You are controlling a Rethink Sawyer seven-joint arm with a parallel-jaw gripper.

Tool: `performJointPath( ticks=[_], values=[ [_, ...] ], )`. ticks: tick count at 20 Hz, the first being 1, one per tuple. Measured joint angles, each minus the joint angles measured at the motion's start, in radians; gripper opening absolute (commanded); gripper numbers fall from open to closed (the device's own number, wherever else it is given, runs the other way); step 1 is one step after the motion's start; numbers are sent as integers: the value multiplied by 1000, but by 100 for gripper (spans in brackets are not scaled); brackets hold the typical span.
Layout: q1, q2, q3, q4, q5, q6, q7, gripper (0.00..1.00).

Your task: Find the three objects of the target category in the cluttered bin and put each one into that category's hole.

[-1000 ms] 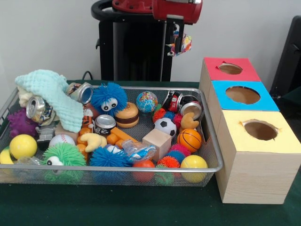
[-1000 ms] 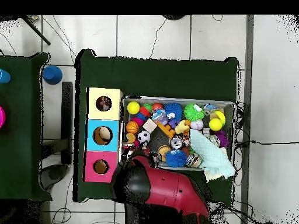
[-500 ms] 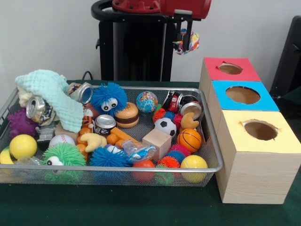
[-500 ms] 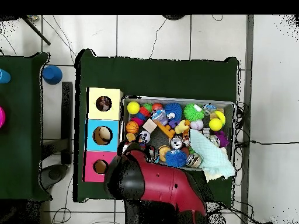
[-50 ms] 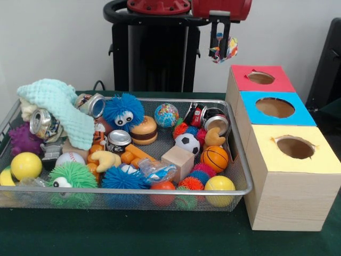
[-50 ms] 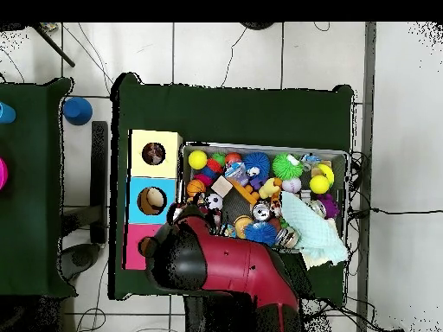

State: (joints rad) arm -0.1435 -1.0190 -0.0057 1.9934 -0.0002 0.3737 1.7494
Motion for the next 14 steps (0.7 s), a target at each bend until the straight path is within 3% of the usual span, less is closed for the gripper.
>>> performJointPath(
  ticks=[14],
  values=[
    [15,33,32,-31,0,0,0,0]
  ],
)
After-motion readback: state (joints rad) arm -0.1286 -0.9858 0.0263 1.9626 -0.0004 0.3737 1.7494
